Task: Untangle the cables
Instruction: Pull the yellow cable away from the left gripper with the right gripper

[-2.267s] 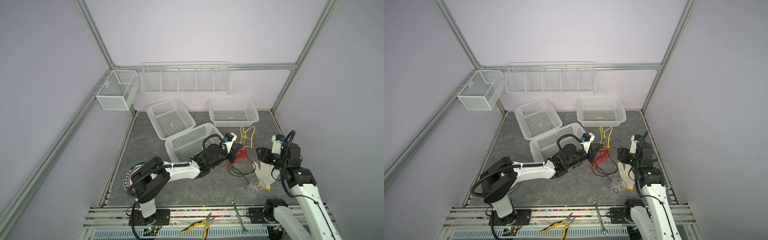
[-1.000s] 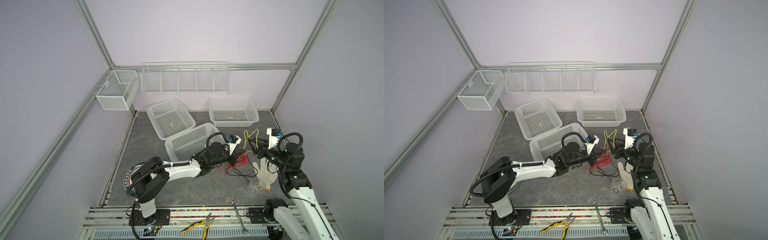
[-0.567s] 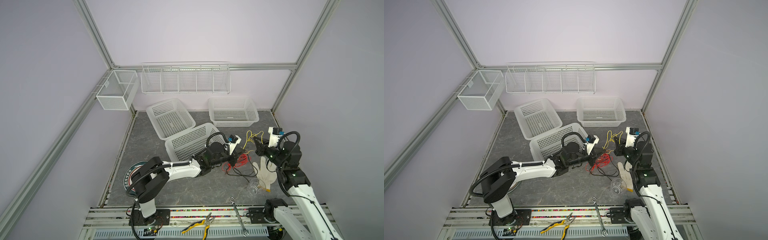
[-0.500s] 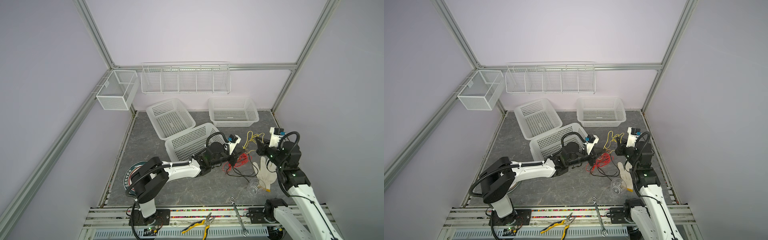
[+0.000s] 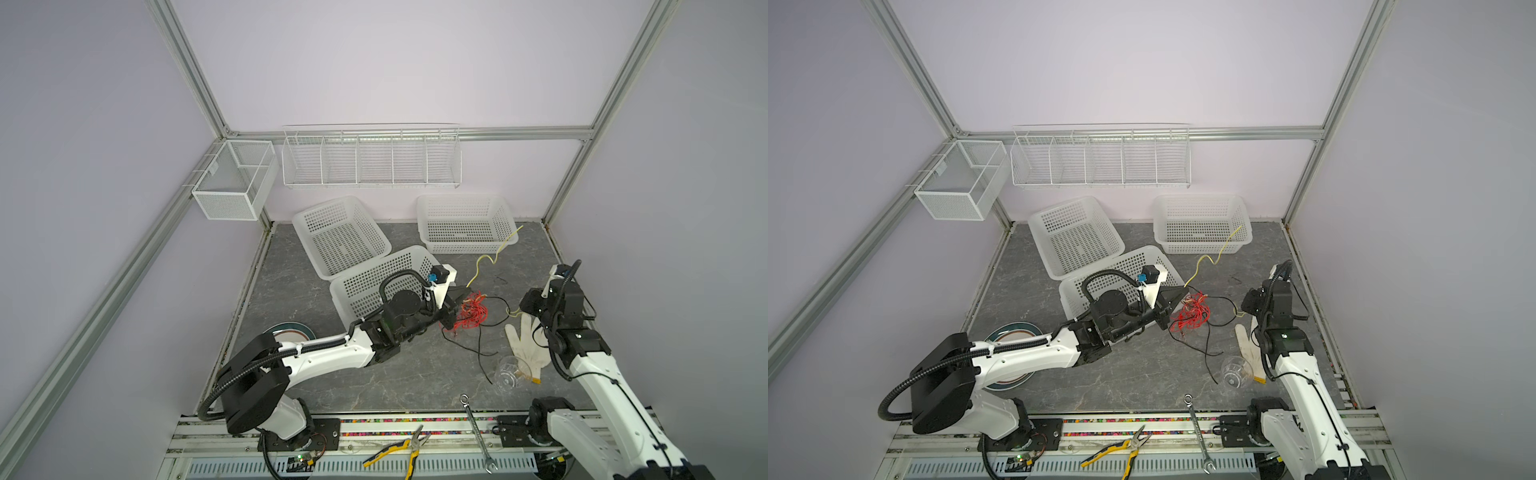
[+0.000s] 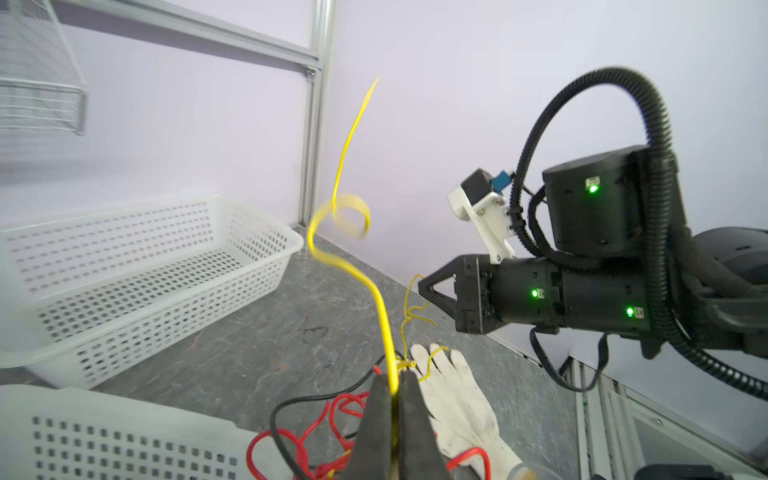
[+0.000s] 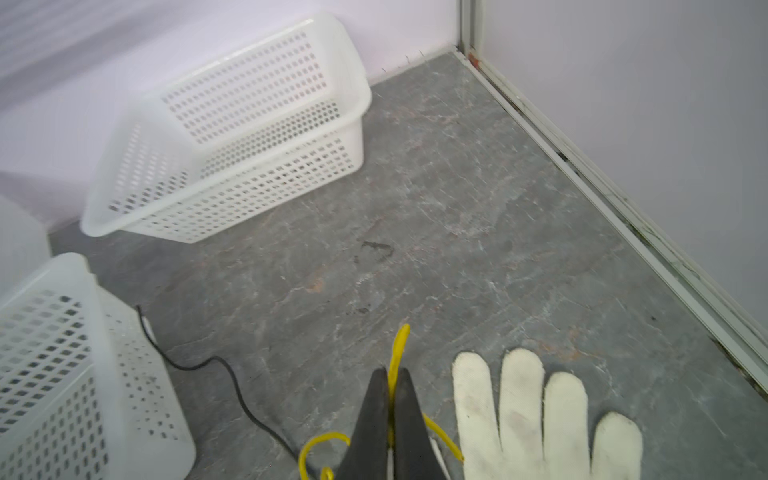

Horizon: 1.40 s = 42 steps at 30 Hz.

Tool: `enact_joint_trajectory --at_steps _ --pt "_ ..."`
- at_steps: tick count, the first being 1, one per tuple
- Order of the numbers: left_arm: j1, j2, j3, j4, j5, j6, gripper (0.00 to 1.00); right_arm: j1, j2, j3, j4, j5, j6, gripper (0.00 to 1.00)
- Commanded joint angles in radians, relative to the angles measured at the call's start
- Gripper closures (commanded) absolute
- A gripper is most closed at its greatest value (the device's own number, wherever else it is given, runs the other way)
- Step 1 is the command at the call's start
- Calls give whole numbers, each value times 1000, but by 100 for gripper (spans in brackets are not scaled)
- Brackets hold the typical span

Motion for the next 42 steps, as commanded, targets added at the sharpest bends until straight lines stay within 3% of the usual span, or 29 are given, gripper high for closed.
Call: enact_joint_trajectory --at_steps 1,10,18,22,25,37,42 --pt "3 -54 -35 75 -96 18 100 -24 19 23 -28 75 35 94" --pt "2 -50 -61 59 -83 12 100 -57 -13 38 48 -77 4 94" --pt "2 0 -86 81 -21 -18 100 -57 25 110 83 -76 -25 94" --pt "2 30 -79 82 -20 -20 100 -52 47 115 208 -408 -58 94" --pt "2 51 -67 80 -9 -18 100 -19 84 144 205 -509 -84 94" --pt "2 46 -58 61 5 -14 100 42 213 100 217 -407 -105 94" --pt "2 41 -59 59 6 -16 100 43 254 100 218 -307 -20 94"
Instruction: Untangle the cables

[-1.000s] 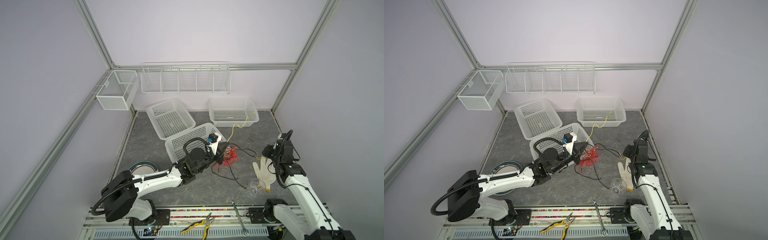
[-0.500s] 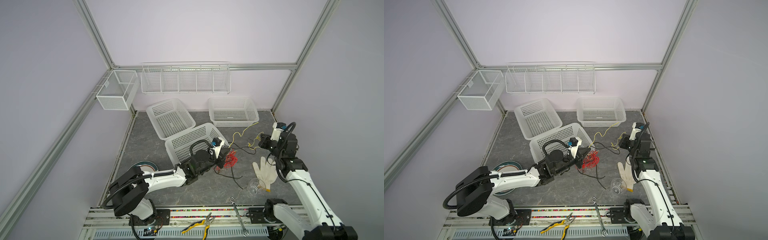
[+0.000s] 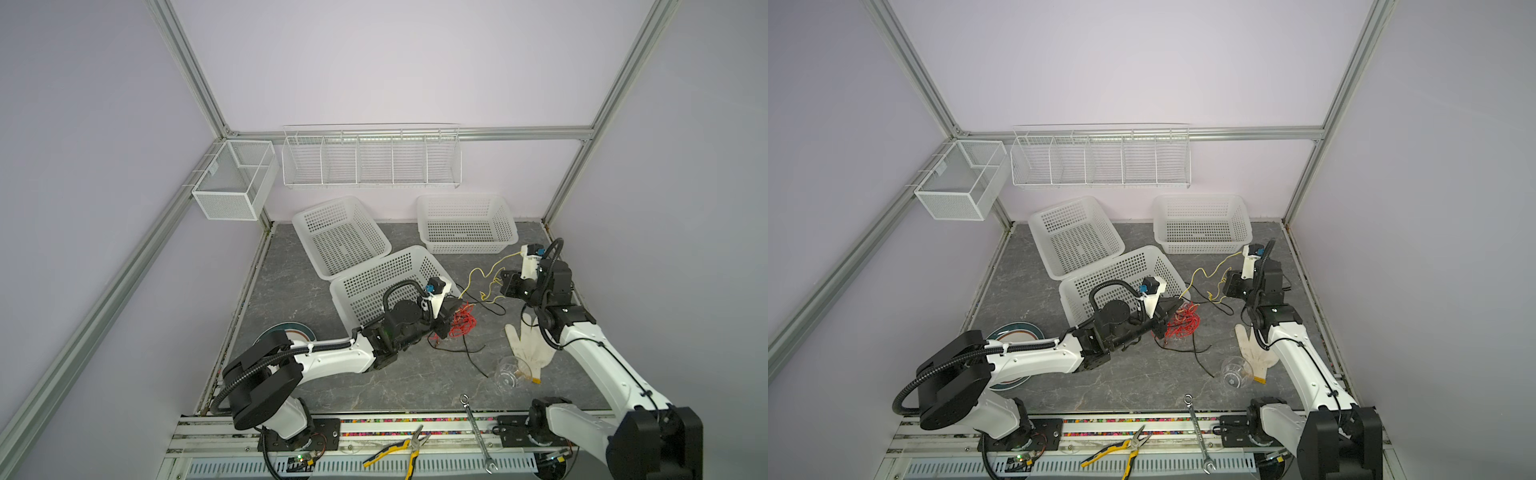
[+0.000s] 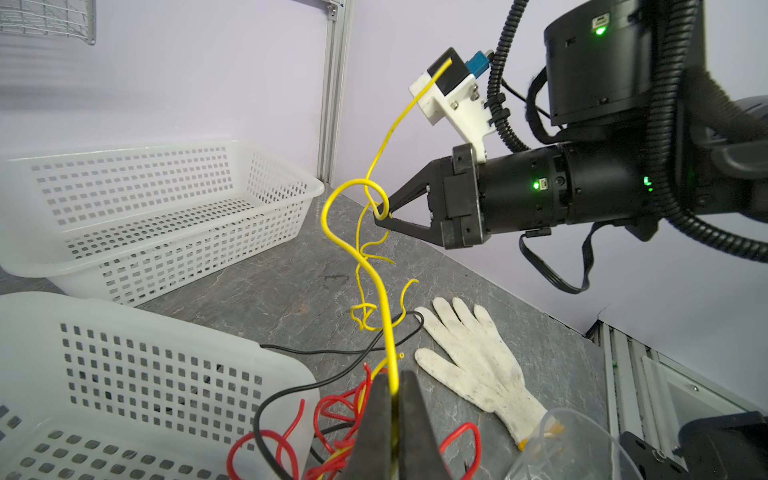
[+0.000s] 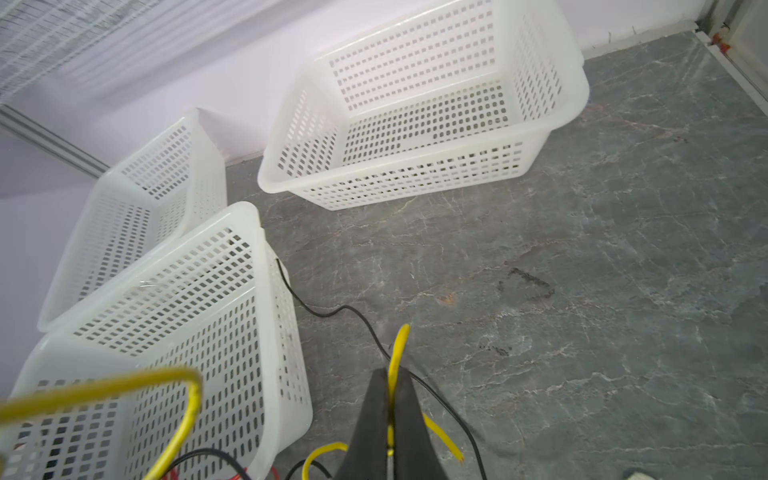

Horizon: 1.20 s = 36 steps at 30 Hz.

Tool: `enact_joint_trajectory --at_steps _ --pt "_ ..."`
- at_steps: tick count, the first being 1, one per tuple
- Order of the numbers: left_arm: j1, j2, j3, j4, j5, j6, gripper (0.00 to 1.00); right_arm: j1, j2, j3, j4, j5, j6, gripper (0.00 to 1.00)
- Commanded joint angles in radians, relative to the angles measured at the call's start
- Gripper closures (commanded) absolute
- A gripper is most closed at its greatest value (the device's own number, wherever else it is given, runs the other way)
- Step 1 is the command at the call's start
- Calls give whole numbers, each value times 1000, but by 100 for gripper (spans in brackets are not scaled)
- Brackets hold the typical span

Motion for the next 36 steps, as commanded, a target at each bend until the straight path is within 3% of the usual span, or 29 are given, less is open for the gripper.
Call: enact_joint_trajectory --at_steps 1,6,18,26,36 --pt "2 -20 24 27 14 -11 100 5 30 -11 42 77 85 94" --pt "2 -7 27 48 16 -22 100 42 94 14 92 38 138 94" --pt "2 5 37 62 24 -26 100 171 114 -14 91 193 178 94" --pt "2 8 35 60 16 -26 100 278 -16 -42 -15 438 249 94" --pt "3 -17 27 47 10 -15 100 287 -240 -117 -152 626 224 94"
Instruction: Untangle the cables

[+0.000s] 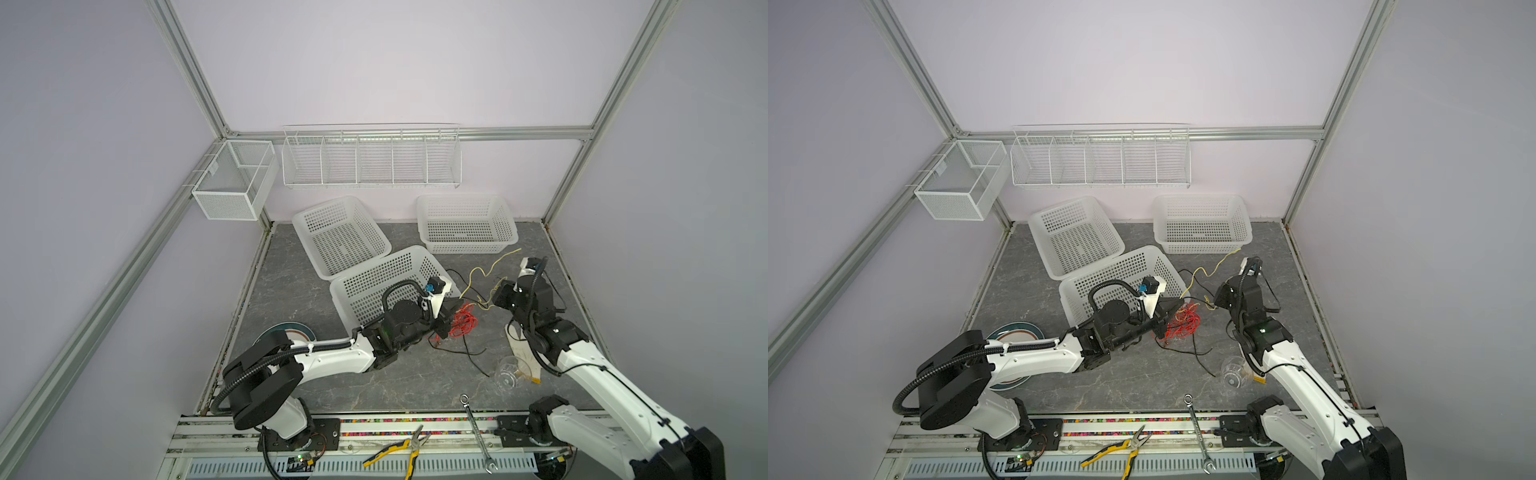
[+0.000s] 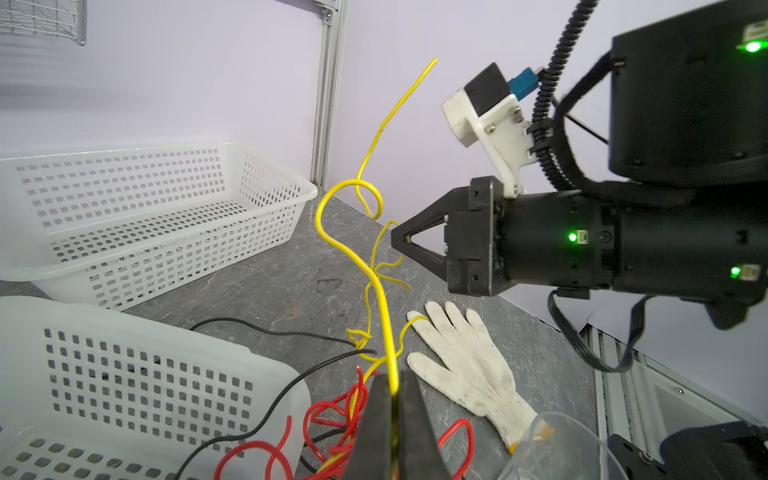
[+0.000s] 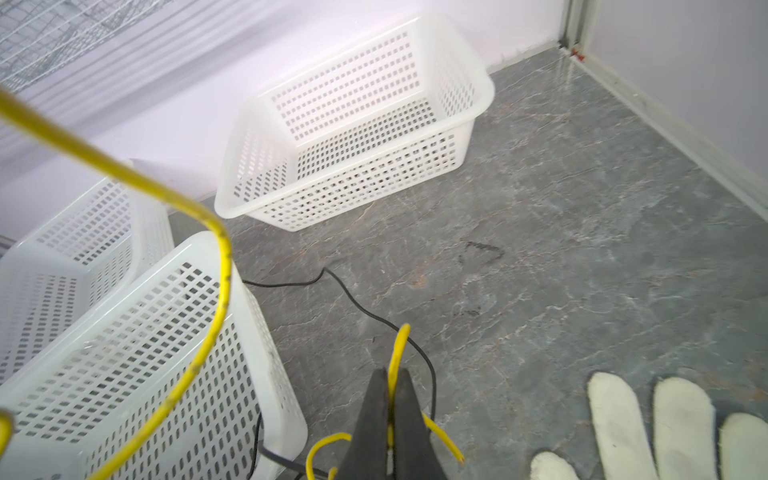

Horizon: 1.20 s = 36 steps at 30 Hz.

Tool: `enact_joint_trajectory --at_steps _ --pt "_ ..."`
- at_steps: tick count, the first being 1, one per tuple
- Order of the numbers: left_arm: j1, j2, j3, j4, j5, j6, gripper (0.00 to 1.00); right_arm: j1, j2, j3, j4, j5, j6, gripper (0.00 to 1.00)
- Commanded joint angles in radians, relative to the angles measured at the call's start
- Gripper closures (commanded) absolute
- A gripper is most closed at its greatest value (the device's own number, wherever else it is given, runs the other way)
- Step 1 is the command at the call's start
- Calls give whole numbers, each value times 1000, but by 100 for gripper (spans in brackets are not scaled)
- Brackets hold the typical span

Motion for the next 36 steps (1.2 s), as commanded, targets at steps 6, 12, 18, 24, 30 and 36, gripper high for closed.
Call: enact_joint_trajectory --at_steps 6,12,18,24,30,36 --pt "2 -40 29 6 -9 8 100 3 -191 -79 -126 244 -18 94" --pt "1 12 70 -50 58 51 99 3 -267 -20 -181 178 -100 94" --pt "-3 94 130 -56 81 79 94 2 -255 78 -250 60 -136 94" --pt "-5 145 155 -19 92 104 81 2 -248 143 -264 -101 -160 94" --pt "-8 183 177 9 119 130 61 3 -215 200 -276 -222 -167 94" --pt "-20 224 205 19 167 150 54 4 -195 220 -287 -231 -168 94"
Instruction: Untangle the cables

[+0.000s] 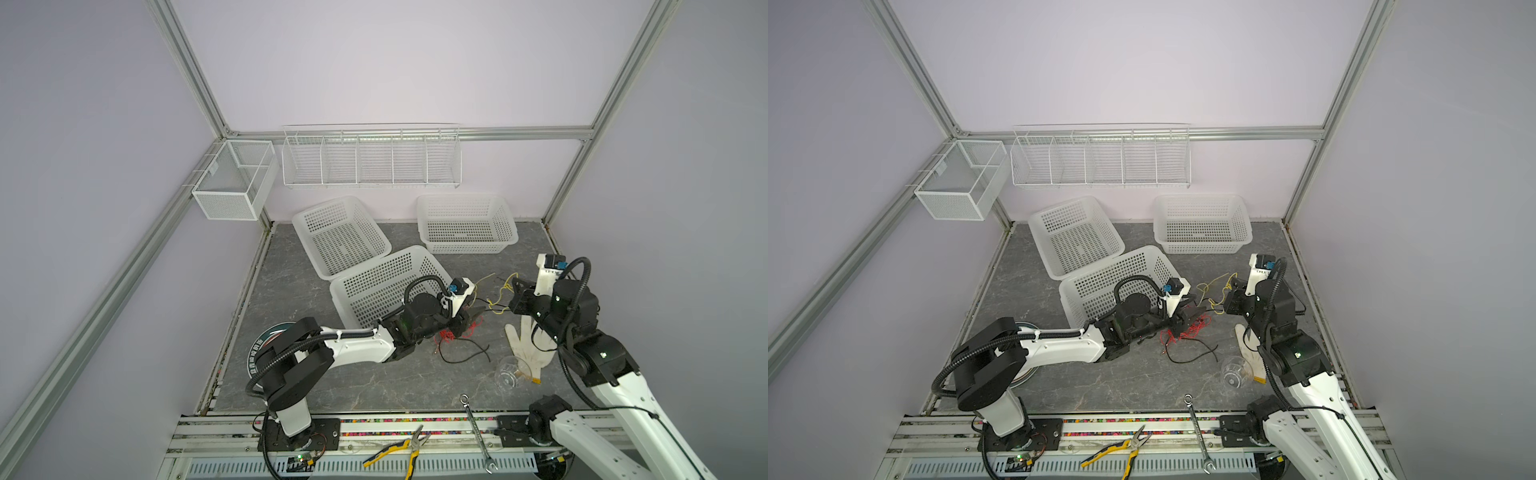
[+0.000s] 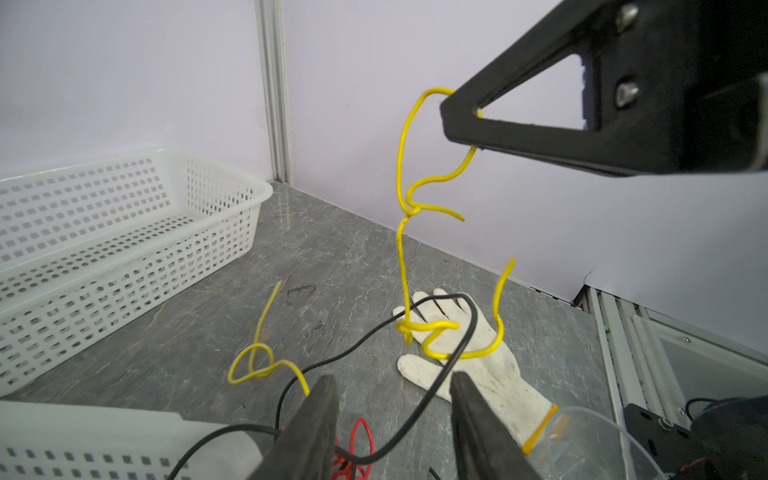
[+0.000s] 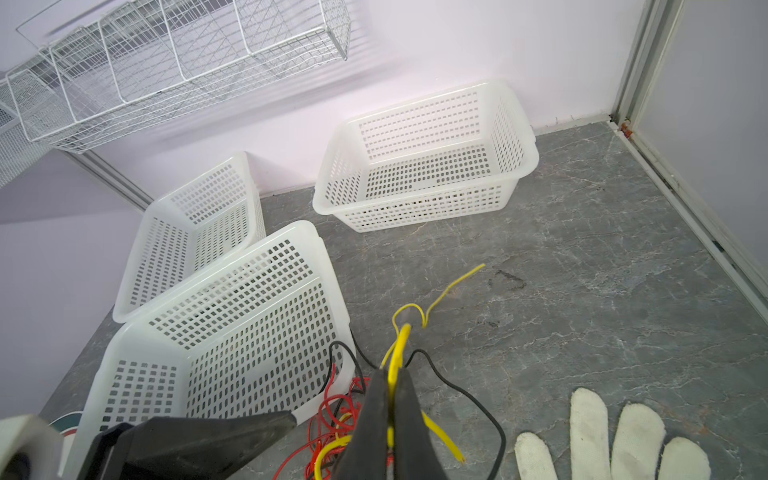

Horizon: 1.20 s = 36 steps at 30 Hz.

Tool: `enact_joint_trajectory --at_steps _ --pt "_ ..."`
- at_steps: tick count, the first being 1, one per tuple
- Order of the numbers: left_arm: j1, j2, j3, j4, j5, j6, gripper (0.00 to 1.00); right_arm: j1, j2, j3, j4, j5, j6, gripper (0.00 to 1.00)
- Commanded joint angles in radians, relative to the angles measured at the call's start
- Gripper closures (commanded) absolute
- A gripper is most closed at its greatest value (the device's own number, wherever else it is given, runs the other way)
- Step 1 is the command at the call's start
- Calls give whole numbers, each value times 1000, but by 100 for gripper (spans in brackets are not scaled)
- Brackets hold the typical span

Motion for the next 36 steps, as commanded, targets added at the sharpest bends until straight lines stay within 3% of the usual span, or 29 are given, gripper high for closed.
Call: enact_joint_trajectory --at_steps 1,16,20,23,36 --pt "-13 34 42 20 49 31 54 3 7 22 -7 -28 -9 94" --pt "-31 89 32 41 18 70 56 3 20 95 -11 -32 -24 94" --pt "-31 97 41 63 -14 82 69 2 17 93 -13 -43 -18 94" --pt "-33 97 54 60 -32 89 100 3 16 90 -12 -40 -14 94" --pt "-64 37 73 41 47 96 100 2 115 -24 144 -71 69 94"
